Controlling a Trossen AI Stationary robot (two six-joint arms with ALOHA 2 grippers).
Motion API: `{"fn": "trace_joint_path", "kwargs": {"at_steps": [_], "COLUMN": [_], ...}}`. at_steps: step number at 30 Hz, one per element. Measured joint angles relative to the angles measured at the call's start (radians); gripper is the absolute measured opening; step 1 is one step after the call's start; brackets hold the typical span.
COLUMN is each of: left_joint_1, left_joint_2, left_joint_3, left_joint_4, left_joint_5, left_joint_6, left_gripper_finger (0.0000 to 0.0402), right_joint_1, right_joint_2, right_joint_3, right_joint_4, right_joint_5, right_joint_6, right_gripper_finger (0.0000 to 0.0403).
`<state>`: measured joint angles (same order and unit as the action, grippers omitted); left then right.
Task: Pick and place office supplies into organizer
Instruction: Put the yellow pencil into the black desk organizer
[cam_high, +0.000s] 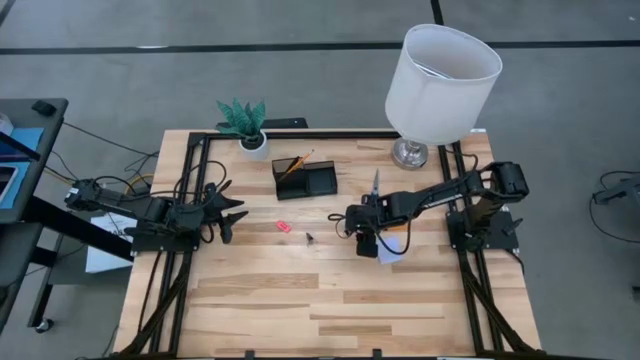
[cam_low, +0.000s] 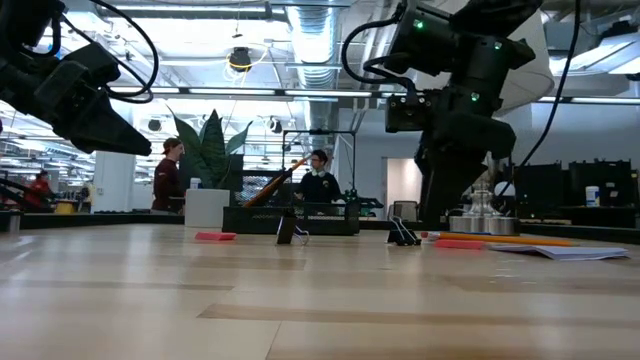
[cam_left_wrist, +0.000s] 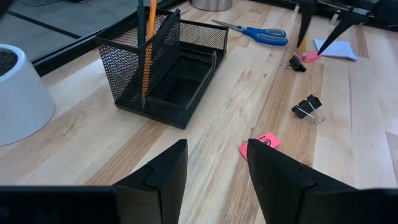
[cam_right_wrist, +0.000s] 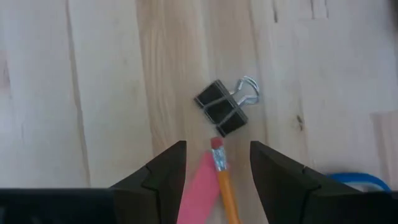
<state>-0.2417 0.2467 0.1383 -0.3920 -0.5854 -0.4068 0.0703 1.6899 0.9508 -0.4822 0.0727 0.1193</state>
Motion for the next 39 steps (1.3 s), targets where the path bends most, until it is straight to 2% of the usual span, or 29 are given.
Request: {"fn": "trace_joint_path", "kwargs": {"at_steps": [39], "left_joint_1": [0.0], "left_joint_2": [0.0], "left_joint_3": [0.0], "left_joint_4": [0.0], "left_joint_5": [0.0], "left_joint_6": [0.0], "left_gripper_finger": [0.0159], "right_joint_1": [-0.001], "right_joint_2": [0.0], "right_joint_3": [0.0], "right_joint_4": [0.012], "right_joint_5": [0.002], "right_joint_6": [0.058], "right_gripper_finger": [0.0171]}}
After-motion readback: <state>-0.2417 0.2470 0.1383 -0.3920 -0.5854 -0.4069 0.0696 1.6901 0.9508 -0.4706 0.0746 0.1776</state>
